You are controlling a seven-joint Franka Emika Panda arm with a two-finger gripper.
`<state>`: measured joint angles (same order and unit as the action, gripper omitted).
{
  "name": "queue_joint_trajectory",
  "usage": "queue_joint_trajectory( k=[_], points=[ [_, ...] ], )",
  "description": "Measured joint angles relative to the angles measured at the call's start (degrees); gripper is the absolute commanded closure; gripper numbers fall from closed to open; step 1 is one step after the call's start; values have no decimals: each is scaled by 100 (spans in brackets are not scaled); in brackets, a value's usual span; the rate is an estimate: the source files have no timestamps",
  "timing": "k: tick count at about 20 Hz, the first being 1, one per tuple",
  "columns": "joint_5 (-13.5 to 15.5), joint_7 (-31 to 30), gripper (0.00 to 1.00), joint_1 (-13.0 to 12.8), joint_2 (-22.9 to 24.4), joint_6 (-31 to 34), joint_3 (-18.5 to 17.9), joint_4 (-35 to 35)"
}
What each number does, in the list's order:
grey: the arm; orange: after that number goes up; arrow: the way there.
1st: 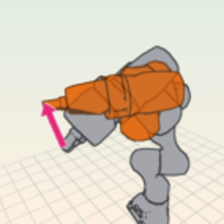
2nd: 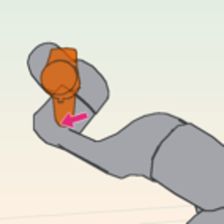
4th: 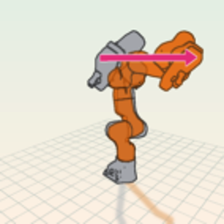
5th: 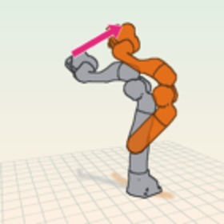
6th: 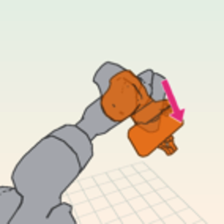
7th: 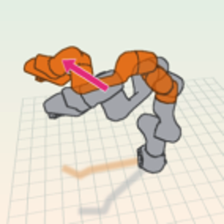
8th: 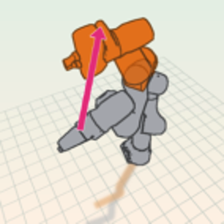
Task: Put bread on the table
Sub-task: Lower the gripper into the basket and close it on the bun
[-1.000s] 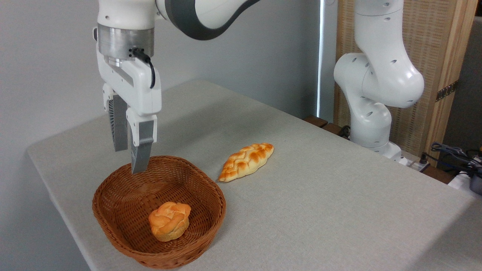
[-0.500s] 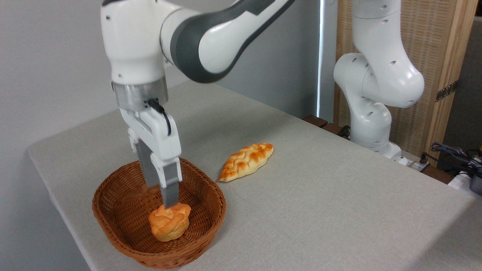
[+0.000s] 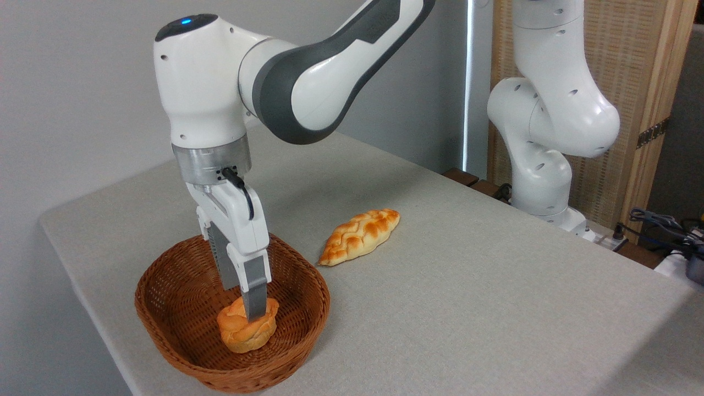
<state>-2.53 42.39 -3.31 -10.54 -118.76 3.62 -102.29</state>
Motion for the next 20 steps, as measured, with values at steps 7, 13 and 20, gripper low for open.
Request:
queue_joint_trajectory(
  k=[7, 13, 20],
  points=[
    [-2, 54, 0, 0, -135, -223, 0, -9],
    [-4, 278, 0, 0, -146, -223, 0, -40],
    [-8, 312, 57, 0, -193, -223, 0, -118]
  ],
)
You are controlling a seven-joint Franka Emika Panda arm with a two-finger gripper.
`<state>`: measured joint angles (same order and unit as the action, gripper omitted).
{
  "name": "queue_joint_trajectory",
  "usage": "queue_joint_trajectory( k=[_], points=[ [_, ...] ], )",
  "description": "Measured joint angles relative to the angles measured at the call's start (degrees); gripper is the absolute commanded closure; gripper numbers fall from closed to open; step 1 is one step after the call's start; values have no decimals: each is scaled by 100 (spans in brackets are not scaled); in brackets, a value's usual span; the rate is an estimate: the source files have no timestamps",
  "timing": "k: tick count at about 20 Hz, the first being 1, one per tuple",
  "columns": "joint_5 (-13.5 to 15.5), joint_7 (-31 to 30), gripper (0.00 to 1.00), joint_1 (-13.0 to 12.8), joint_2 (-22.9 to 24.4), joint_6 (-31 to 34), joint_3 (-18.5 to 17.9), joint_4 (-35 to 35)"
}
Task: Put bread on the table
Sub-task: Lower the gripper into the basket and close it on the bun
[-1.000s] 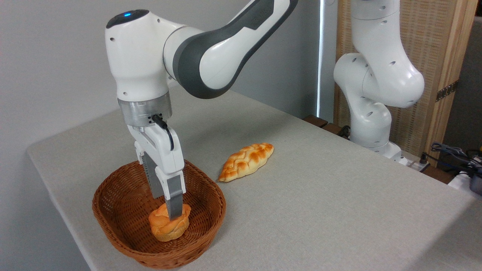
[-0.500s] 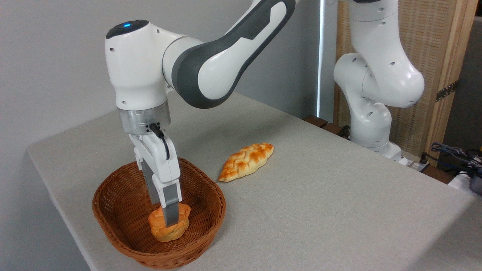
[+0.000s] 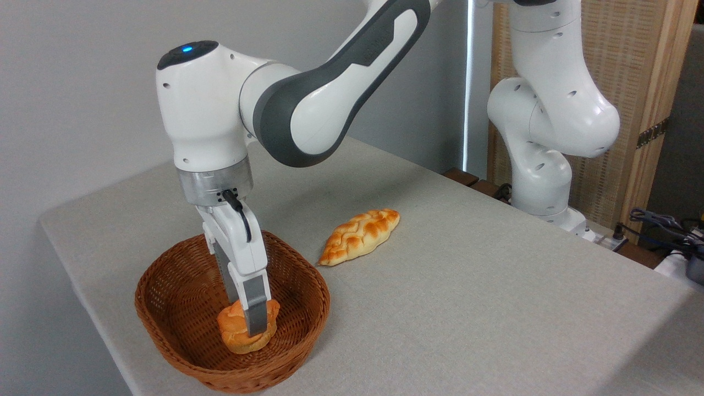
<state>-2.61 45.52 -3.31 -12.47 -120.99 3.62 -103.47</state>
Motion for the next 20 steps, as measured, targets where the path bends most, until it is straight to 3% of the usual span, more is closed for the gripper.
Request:
queue_joint_trajectory(
  k=[3, 13, 17, 20],
  points=[
    [0, 137, 64, 0, -19, 0, 0, -10],
    [0, 162, 67, -2, -24, 9, 25, -20],
    [1, -491, 68, -8, -20, 8, 59, 78],
    [1, -618, 68, -10, -19, 18, 100, 111]
  ],
)
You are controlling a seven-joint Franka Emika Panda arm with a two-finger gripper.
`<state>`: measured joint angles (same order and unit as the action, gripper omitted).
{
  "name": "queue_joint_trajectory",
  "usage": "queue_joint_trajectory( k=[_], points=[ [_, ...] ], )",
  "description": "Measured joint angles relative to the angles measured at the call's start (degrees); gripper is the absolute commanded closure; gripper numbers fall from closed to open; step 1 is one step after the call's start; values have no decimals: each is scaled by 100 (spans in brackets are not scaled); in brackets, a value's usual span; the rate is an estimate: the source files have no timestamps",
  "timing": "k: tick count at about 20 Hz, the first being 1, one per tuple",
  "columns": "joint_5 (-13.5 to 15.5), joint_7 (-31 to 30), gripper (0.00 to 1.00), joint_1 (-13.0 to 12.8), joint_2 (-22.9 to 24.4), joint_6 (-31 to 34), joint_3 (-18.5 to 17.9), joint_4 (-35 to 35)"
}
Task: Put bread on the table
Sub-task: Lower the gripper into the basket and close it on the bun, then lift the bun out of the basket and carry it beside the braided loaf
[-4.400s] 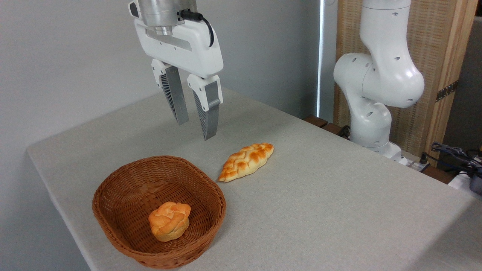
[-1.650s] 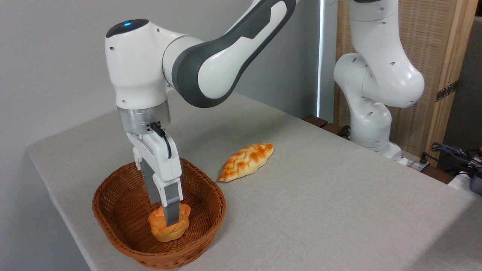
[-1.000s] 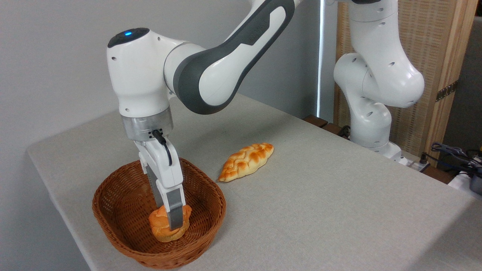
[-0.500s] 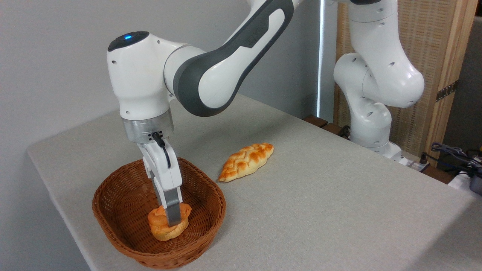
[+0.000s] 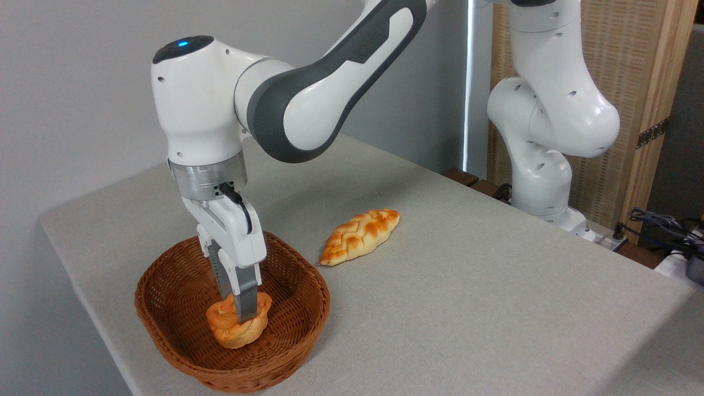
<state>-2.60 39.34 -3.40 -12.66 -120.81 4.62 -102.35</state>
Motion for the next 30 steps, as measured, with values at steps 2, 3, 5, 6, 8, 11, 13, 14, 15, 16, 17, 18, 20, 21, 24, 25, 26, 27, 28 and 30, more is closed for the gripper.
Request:
queue_joint_trajectory(
  k=[2, 3, 5, 6, 8, 11, 13, 14, 15, 16, 17, 18, 20, 21, 24, 25, 26, 27, 28, 30],
  points=[
    [0, -15, 70, -4, 2, 149, 68, 61],
    [0, -18, 70, -4, 2, 226, 81, 106],
    [0, -21, 78, -4, 9, 547, 99, 327],
    [0, -21, 79, -3, 14, 635, 99, 424],
    [0, -21, 78, -2, 23, 728, 99, 556],
    [0, -21, 76, -2, 29, 762, 99, 651],
    [0, -21, 72, -2, 41, 941, 99, 758],
    [0, -21, 71, -2, 65, 1113, 99, 843],
    [0, -21, 70, -1, 101, 1228, 99, 906],
    [0, -21, 70, 0, 136, 1275, 97, 938],
    [0, -21, 70, 3, 218, 1338, 90, 972],
    [0, -21, 70, 6, 282, 1398, 81, 981],
    [0, 41, 59, 10, 553, 1763, 21, 975],
    [0, 192, 57, 12, 697, 1976, -24, 944],
    [0, 674, 55, 19, 1185, 2293, -222, 492],
    [0, 803, 55, 21, 1385, 2295, -296, 214],
    [0, 946, 53, 24, 1580, 2293, -350, -68],
    [0, 1080, 49, 26, 1773, 2290, -393, -353],
    [0, 1197, 46, 26, 1947, 2288, -438, -604],
    [0, 1398, 34, 28, 2225, 2286, -539, -995]
  ],
)
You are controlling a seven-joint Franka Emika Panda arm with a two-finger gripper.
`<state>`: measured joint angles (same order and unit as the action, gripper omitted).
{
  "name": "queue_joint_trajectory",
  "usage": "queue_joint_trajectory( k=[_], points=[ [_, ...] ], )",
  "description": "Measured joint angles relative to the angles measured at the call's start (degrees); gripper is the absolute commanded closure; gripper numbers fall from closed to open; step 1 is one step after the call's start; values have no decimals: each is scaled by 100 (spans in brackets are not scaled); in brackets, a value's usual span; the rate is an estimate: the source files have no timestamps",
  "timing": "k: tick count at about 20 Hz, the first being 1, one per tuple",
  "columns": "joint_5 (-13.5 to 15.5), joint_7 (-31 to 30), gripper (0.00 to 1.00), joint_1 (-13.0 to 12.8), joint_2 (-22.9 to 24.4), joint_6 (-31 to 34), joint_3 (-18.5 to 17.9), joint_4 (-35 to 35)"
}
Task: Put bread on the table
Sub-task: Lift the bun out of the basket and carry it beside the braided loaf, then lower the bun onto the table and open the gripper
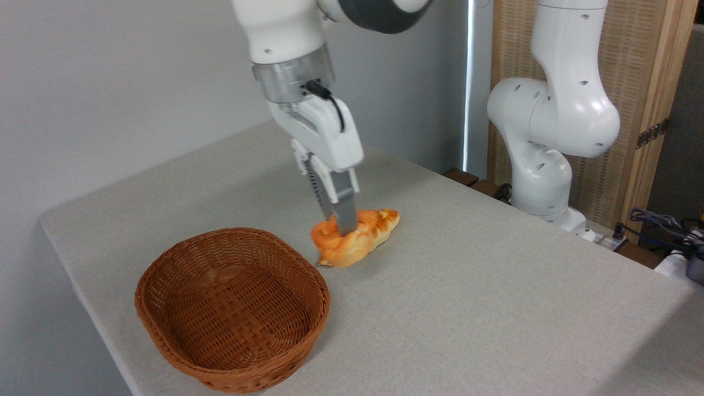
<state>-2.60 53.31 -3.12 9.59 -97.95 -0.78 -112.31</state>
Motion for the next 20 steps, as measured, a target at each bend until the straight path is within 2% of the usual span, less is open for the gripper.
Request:
queue_joint_trajectory(
  k=[2, 5, 14, 16, 20],
  points=[
    [0, 187, 24, 2, 181, -3, -84, -314],
    [0, 261, 16, -2, 253, -14, -104, -596],
    [0, 263, 11, -32, -60, -24, -84, -720],
    [-16, 264, 2, -40, -148, -31, -72, -720],
    [-133, 264, 0, -52, -213, -50, -46, -715]
  ],
)
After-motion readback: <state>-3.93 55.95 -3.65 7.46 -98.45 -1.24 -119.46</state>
